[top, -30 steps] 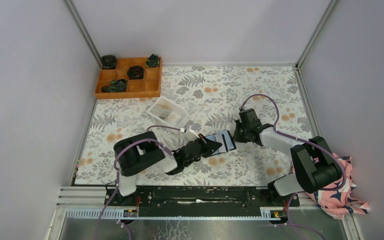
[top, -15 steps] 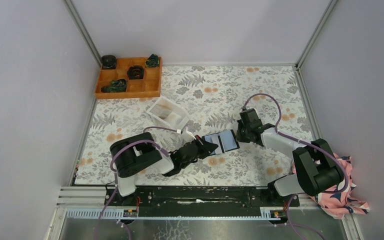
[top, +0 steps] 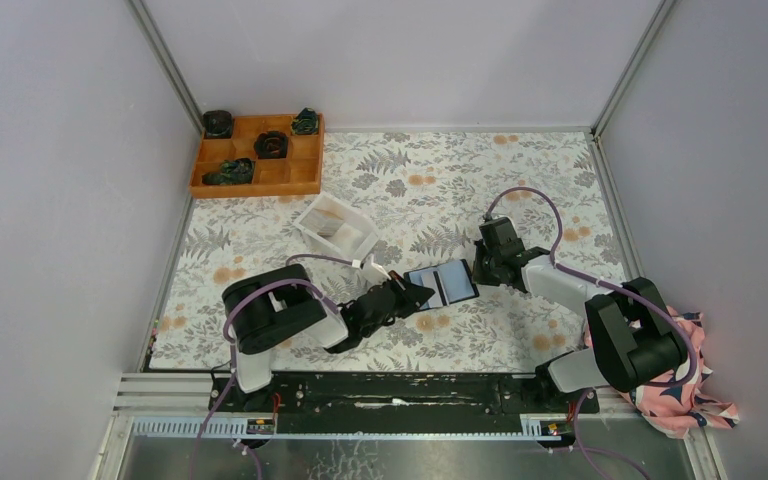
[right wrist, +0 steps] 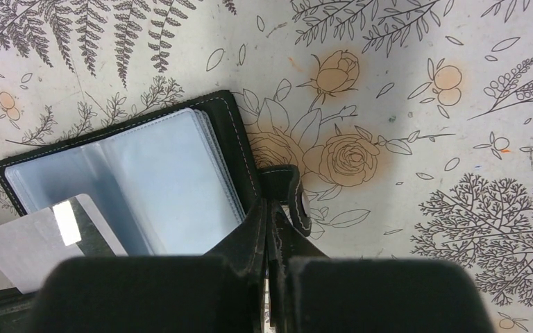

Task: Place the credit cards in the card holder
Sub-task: Insert the credit card into the card holder.

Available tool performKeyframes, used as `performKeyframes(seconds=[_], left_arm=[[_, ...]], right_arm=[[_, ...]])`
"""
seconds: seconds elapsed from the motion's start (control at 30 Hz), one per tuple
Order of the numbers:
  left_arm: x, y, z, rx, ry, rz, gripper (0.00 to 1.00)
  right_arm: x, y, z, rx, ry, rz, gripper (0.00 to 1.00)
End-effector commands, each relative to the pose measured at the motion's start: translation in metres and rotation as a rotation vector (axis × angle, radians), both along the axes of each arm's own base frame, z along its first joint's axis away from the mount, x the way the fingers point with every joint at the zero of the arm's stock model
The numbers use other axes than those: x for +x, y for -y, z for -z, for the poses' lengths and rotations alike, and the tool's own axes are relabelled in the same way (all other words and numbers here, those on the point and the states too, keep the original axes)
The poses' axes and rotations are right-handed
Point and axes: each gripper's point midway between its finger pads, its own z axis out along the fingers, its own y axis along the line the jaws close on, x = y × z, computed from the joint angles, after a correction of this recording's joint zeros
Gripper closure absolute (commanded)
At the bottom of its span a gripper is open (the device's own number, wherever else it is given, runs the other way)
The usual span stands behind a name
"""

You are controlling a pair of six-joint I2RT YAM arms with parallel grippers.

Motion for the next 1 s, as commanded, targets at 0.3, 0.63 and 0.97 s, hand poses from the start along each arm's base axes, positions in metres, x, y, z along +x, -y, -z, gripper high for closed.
performKeyframes(seconds=[0.3,0.63,0.97], left_arm=[[0.020,-0.002,0.007,0.002,-0.010,-0.060,1.00],[0.022,0.006,0.015,0.055,-0.068,-0.013,1.00],[0.017,0.014,0.020,0.073,-0.114,0.031,1.00]], right_arm=[[-0.001,-0.002,-0.004,0.028,0.010,-0.002,1.00],[-0.001,-0.003,-0.002,0.031,0.009,-0.004,1.00],[-0.002,-0.004,0.000,0.032,0.005,-0.010,1.00]])
